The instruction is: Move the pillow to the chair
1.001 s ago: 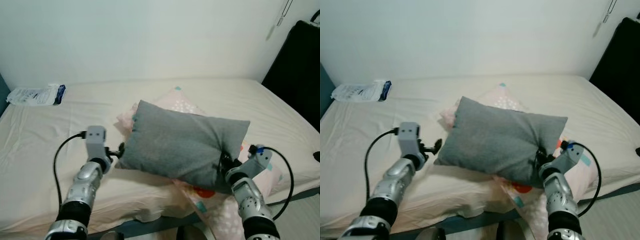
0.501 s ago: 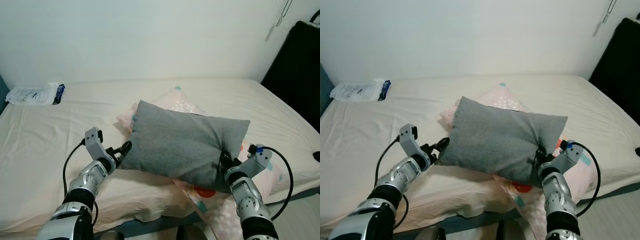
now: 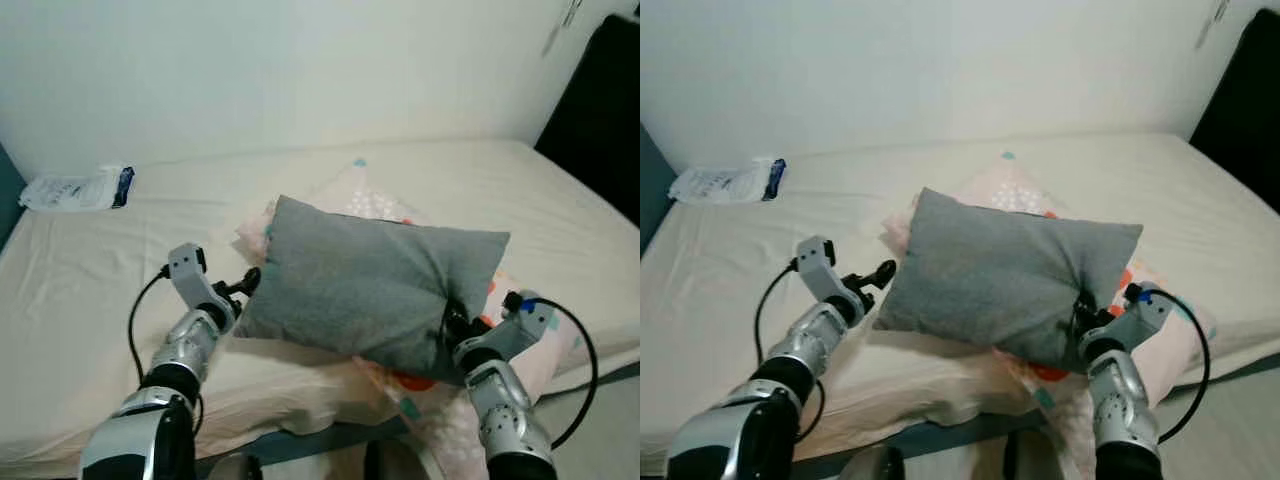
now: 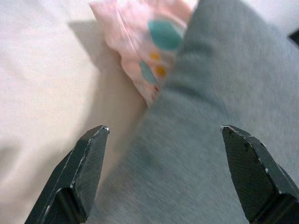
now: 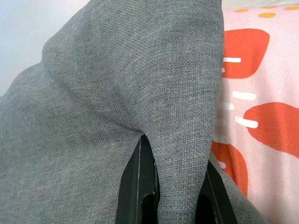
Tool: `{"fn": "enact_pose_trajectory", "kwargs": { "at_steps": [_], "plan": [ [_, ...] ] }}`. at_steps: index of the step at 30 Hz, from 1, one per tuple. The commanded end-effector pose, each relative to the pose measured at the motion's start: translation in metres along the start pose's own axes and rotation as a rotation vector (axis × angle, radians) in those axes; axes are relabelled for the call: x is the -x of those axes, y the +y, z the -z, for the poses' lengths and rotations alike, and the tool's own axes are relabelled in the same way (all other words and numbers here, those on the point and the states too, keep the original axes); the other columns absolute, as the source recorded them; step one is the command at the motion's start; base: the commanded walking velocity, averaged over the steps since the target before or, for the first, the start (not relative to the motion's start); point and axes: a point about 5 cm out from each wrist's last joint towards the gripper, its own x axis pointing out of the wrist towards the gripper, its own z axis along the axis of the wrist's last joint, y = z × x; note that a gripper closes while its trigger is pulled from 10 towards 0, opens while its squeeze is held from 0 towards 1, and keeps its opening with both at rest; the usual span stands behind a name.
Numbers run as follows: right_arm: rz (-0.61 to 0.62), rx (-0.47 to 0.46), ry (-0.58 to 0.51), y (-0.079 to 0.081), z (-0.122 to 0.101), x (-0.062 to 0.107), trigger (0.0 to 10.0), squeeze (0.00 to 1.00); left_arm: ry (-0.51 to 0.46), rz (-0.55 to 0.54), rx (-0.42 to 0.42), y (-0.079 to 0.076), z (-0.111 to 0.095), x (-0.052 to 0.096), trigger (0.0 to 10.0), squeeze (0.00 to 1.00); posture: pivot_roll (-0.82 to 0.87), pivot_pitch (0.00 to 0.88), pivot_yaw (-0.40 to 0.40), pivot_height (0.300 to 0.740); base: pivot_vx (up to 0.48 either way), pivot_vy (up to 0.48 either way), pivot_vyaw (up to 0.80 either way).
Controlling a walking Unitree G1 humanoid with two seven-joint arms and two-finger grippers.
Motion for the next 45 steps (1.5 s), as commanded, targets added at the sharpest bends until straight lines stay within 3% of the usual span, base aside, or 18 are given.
{"fn": "enact_pose_trajectory", "kwargs": {
  "at_steps": [1, 12, 18, 20, 21, 22, 23, 24, 25, 27, 32, 34, 35, 36, 37, 45],
  "plan": [
    [0.031, -0.005, 0.0, -0.005, 0.0, 0.004, 0.0, 0.0, 0.04, 0.022, -0.011, -0.005, 0.008, -0.001, 10.0, 1.0, -0.07, 0.1, -0.024, 0.629, 0.0, 0.0, 0.0],
    [-0.008, -0.042, -0.031, 0.005, -0.005, 0.017, 0.0, 0.0, 0.146, 0.144, 0.135, -0.028, 0.032, -0.003, 10.0, 1.0, -0.09, 0.173, 0.029, 0.629, 0.0, 0.0, 0.0],
    [-0.066, -0.048, -0.016, 0.01, -0.004, 0.024, 0.0, 0.0, 0.212, 0.204, 0.1, -0.044, 0.045, -0.004, 10.0, 1.0, -0.09, 0.176, 0.031, 0.629, 0.0, 0.0, 0.0],
    [-0.06, -0.049, -0.018, 0.009, -0.005, 0.026, 0.0, 0.0, 0.248, 0.245, 0.05, -0.055, 0.055, -0.003, 10.0, 0.09, -0.09, 0.176, 0.025, 0.629, 0.0, 0.0, 0.0],
    [-0.056, -0.048, -0.019, 0.009, -0.005, 0.027, 0.0, 0.0, 0.257, 0.252, 0.03, -0.059, 0.058, -0.003, 10.0, 0.09, -0.09, 0.176, 0.025, 0.629, 0.0, 0.0, 0.0],
    [-0.053, -0.047, -0.02, 0.008, -0.006, 0.027, 0.0, 0.0, 0.257, 0.213, -0.052, -0.059, 0.06, -0.003, 10.0, 0.0, -0.09, 0.175, 0.022, 0.629, 0.0, 0.0, 0.0],
    [-0.053, -0.047, -0.02, 0.008, -0.006, 0.027, 0.0, 0.0, 0.257, 0.213, -0.052, -0.059, 0.06, -0.003, 10.0, 0.0, -0.09, 0.175, 0.022, 0.629, 0.0, 0.0, 0.0],
    [-0.05, -0.046, -0.021, 0.008, -0.006, 0.027, 0.0, 0.0, 0.244, 0.108, -0.138, -0.052, 0.059, -0.004, 10.0, 0.0, -0.09, 0.174, 0.02, 0.629, 0.0, 0.0, 0.0],
    [-0.05, -0.046, -0.021, 0.008, -0.006, 0.027, 0.0, 0.0, 0.244, 0.108, -0.138, -0.052, 0.059, -0.004, 10.0, 0.0, -0.09, 0.174, 0.02, 0.629, 0.0, 0.0, 0.0],
    [-0.049, -0.047, -0.023, 0.009, -0.008, 0.026, 0.0, 0.0, 0.204, -0.035, -0.213, -0.042, 0.055, -0.004, 10.0, 0.0, -0.09, 0.172, 0.021, 0.629, 0.0, 0.0, 0.0],
    [-0.05, -0.048, -0.023, 0.01, -0.01, 0.025, 0.0, 0.0, 0.191, -0.118, -0.198, -0.031, 0.052, -0.003, 10.0, 0.0, -0.09, 0.168, 0.022, 0.629, 0.0, 0.0, 0.0],
    [-0.053, -0.049, -0.025, 0.011, -0.012, 0.025, 0.0, 0.0, 0.23, -0.198, -0.159, -0.015, 0.056, 0.003, 10.0, 0.0, -0.09, 0.165, 0.023, 0.629, 0.0, 0.0, 0.0],
    [-0.053, -0.049, -0.025, 0.011, -0.012, 0.025, 0.0, 0.0, 0.23, -0.198, -0.159, -0.015, 0.056, 0.003, 10.0, 0.0, -0.09, 0.165, 0.023, 0.629, 0.0, 0.0, 0.0],
    [-0.055, -0.049, -0.026, 0.011, -0.013, 0.024, 0.0, 0.0, 0.259, -0.225, -0.126, -0.006, 0.06, 0.007, 10.0, 0.09, -0.09, 0.161, 0.022, 0.629, 0.0, 0.0, 0.0],
    [-0.056, -0.049, -0.027, 0.011, -0.014, 0.023, 0.0, 0.0, 0.291, -0.223, -0.092, 0.001, 0.065, 0.011, 10.0, 1.0, -0.09, 0.157, 0.02, 0.629, 0.0, 0.0, 0.0],
    [-0.057, -0.029, -0.01, 0.008, -0.013, 0.02, 0.0, 0.0, 0.373, -0.144, 0.002, 0.014, 0.082, 0.023, 10.0, 1.0, -0.11, 0.132, -0.027, 0.629, 0.0, 0.0, 0.0]
  ]
}}
